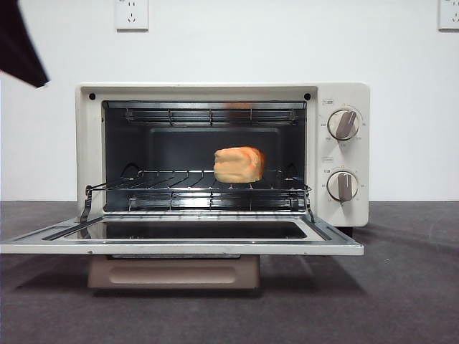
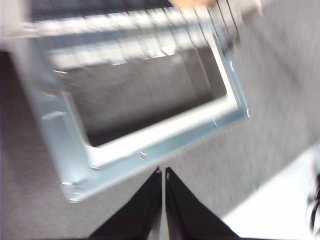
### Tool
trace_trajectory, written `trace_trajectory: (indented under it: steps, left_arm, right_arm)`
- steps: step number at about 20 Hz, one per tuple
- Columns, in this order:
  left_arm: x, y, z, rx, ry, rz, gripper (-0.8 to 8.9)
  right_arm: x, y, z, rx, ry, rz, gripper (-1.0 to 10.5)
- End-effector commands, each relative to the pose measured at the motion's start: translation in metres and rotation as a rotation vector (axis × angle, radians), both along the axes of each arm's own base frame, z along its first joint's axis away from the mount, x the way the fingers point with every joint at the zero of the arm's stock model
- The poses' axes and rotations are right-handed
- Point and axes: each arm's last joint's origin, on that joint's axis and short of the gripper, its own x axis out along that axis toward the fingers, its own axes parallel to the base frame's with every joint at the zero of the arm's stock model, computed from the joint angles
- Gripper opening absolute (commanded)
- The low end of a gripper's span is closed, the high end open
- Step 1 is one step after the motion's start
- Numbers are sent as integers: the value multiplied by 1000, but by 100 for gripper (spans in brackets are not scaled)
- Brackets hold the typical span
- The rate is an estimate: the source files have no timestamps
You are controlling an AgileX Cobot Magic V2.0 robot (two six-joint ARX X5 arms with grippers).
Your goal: The left arm flap open the oven, the right arm pick bread and place it into oven, the left arm flap close the oven
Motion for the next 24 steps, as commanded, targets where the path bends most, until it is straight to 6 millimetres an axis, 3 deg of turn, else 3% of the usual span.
trace_trajectory:
  steps: [1,6,8,12,24]
  left_arm:
    - [7,14,-18,-22,33,65,14]
    - [3,28,-86,-67,163,222,14]
    - [1,31,-102,-87,183,274,14]
    - [-1,37,-120,-37,207,369,14]
    - [16,32,-151,-112,368,277,14]
  right_arm:
    - [-3,-3,5,18,-24,9,355]
    - [-4,-3,6,21,-23,9,355]
    - [-4,-3,6,22,-21,7,355]
    - [-4,-3,6,23,-21,6,355]
    - [-2,-4,8,25,-51,-42,355]
